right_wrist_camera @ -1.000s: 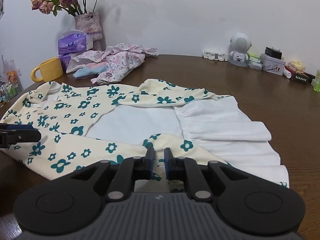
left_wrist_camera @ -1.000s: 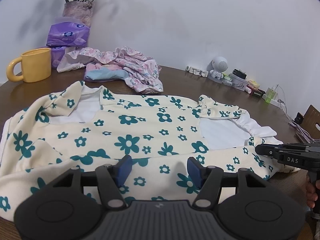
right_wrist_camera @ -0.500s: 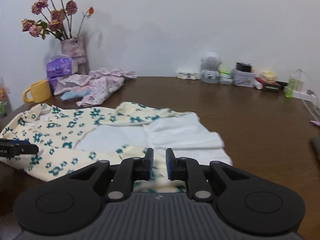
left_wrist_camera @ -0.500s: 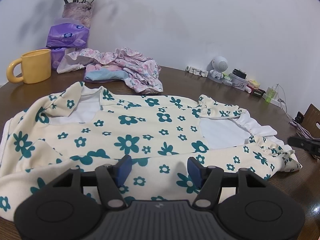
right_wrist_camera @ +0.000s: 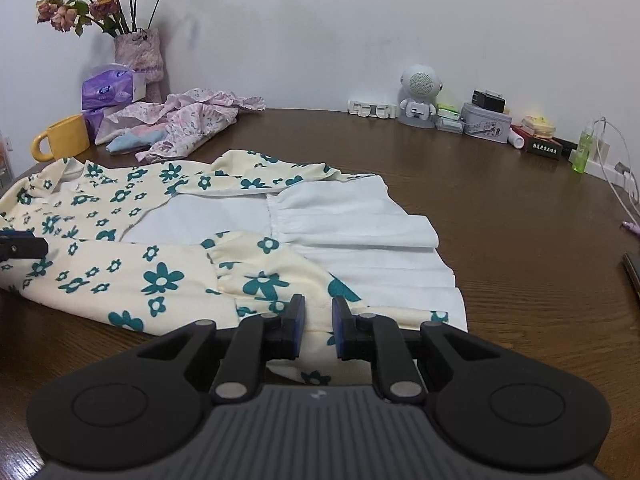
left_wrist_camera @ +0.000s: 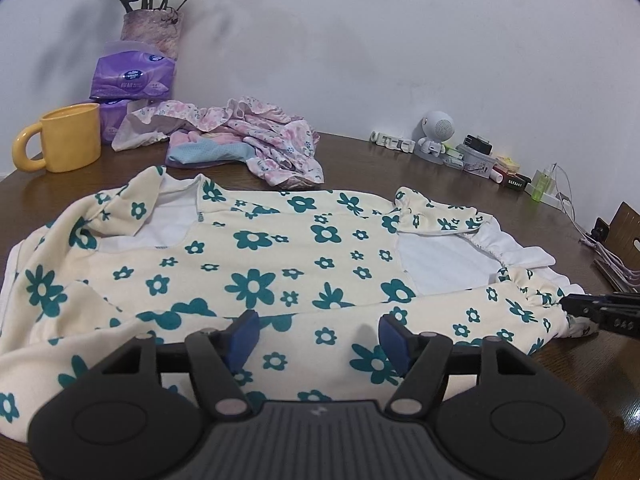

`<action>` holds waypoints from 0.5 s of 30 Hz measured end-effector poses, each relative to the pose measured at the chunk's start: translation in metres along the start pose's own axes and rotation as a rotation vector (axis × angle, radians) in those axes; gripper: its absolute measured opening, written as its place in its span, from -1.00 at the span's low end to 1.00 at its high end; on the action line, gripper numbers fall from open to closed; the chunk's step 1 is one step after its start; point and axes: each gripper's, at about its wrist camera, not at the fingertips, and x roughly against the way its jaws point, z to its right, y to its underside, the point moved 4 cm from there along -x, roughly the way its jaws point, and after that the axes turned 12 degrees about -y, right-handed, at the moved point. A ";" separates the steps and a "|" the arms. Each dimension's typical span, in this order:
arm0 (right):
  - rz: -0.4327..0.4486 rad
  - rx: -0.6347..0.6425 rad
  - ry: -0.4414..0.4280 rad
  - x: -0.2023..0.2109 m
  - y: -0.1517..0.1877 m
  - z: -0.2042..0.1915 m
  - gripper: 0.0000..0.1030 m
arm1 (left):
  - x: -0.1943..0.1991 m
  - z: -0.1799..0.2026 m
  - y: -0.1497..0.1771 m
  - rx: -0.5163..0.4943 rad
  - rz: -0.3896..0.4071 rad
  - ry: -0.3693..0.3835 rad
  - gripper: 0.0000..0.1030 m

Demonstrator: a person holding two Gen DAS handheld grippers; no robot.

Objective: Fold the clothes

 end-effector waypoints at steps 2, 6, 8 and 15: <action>0.028 -0.012 -0.006 0.016 -0.001 0.004 -0.44 | 0.000 0.000 0.000 0.000 -0.001 0.001 0.26; 0.008 0.065 0.035 0.049 0.006 0.007 0.27 | 0.000 0.000 -0.001 0.002 -0.004 0.002 0.27; -0.052 0.130 0.074 0.050 0.016 0.007 0.27 | 0.000 0.001 -0.001 -0.001 -0.004 0.000 0.28; -0.128 0.131 0.050 0.026 0.019 0.023 -0.61 | 0.001 0.001 -0.001 0.000 -0.011 0.001 0.29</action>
